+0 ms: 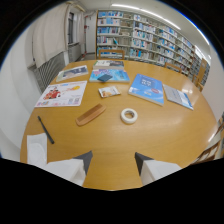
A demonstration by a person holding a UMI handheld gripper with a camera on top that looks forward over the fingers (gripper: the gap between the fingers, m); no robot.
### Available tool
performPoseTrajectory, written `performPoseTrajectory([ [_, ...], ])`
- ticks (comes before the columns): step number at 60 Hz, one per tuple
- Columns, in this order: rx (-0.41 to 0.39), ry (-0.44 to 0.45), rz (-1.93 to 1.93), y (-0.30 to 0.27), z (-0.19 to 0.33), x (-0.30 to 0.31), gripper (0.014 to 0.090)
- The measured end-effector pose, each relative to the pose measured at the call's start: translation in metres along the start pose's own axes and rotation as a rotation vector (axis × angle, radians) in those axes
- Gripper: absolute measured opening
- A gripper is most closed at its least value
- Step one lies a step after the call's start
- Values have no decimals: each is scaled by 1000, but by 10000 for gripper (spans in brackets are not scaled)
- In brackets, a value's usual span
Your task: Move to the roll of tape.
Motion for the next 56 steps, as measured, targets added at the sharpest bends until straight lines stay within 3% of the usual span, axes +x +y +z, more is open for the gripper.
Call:
performPoseTrajectory([
  [36,-37,-59,-53,-78,153,61,840],
  [56,-61,-89,-63,-86,175,65,840],
])
